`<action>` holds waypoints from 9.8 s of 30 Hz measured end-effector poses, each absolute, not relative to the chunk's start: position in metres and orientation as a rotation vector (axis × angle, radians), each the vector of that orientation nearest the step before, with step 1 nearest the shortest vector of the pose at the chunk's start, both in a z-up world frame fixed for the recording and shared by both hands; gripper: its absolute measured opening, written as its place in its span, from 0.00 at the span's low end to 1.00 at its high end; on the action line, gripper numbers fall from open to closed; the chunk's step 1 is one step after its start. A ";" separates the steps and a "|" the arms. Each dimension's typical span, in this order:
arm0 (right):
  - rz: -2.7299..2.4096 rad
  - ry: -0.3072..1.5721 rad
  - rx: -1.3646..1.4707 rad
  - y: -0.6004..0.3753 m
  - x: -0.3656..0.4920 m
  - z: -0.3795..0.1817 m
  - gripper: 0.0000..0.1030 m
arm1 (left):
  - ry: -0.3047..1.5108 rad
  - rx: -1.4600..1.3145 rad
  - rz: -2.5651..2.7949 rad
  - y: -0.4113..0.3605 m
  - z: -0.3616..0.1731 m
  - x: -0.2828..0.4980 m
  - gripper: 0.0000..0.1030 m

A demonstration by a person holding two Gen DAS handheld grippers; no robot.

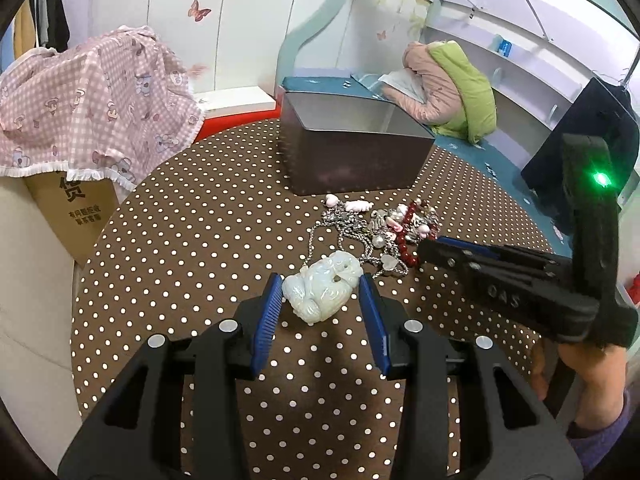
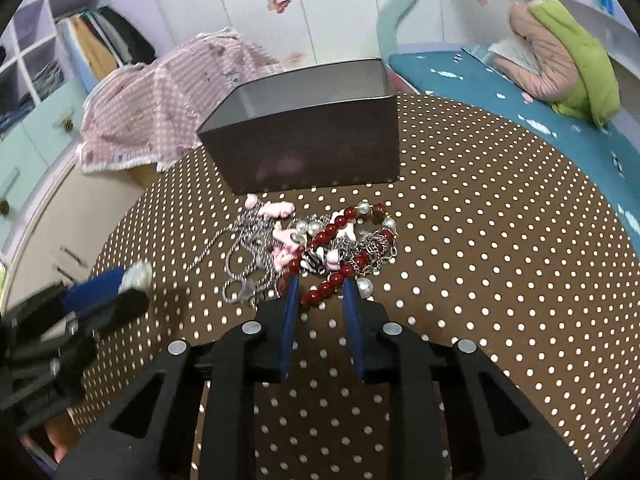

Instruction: Organize jewelry

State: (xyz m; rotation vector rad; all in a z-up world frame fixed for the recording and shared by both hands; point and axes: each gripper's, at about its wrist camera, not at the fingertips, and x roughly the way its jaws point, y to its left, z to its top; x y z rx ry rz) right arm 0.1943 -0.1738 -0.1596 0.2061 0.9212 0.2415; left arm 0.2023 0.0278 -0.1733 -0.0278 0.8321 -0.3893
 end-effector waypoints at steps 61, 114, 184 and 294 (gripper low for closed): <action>0.377 0.645 0.047 -0.196 0.221 -0.016 0.06 | 0.754 -0.052 -0.542 -0.023 -0.070 0.292 0.39; 0.319 0.726 0.081 -0.232 0.183 -0.086 0.45 | 0.708 0.072 -0.336 -0.025 -0.132 0.228 0.81; 0.433 0.862 0.107 -0.209 0.189 -0.108 0.11 | 0.840 -0.122 -0.513 -0.014 -0.148 0.219 0.10; 0.341 0.887 0.191 -0.263 0.141 -0.153 0.38 | 0.875 -0.033 -0.555 -0.092 -0.148 0.203 0.05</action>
